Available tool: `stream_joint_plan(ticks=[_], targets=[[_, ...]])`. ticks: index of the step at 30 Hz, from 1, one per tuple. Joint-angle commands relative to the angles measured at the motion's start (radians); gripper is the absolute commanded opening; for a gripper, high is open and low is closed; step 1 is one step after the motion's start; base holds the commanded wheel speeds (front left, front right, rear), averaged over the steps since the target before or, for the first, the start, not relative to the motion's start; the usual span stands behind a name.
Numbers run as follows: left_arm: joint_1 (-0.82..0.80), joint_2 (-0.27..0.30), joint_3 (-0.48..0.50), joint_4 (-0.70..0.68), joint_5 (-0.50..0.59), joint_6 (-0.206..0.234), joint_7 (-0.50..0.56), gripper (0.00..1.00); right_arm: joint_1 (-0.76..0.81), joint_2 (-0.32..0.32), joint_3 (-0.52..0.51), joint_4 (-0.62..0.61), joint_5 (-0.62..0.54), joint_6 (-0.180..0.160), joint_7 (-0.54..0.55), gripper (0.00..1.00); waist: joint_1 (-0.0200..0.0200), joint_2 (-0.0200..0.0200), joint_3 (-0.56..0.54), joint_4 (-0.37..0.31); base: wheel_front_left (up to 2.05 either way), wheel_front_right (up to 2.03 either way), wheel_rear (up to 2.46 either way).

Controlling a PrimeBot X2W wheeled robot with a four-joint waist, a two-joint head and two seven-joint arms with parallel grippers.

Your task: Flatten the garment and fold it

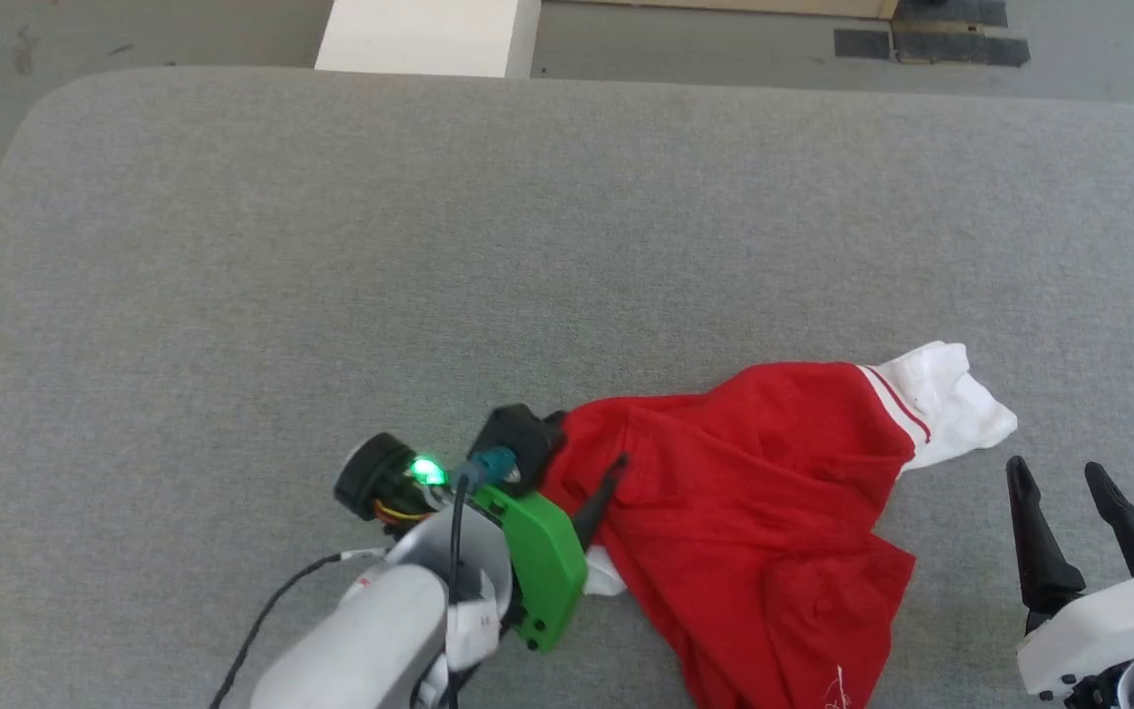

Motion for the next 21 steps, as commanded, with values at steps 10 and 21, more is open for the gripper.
stream_joint_plan(ticks=[10,21], targets=[[-0.089,-0.032,-0.03,0.253,-0.03,-0.04,0.125,0.14,-0.028,0.001,0.003,0.001,-0.01,-0.002,0.002,1.0,0.0,0.0,0.047,-0.023,0.0,0.0,0.0],[-0.218,-0.026,0.004,0.213,0.062,0.022,0.0,0.0,-0.039,0.001,0.001,0.023,-0.004,-0.002,-0.003,1.0,0.0,0.0,0.021,-0.015,0.0,0.0,0.0]])
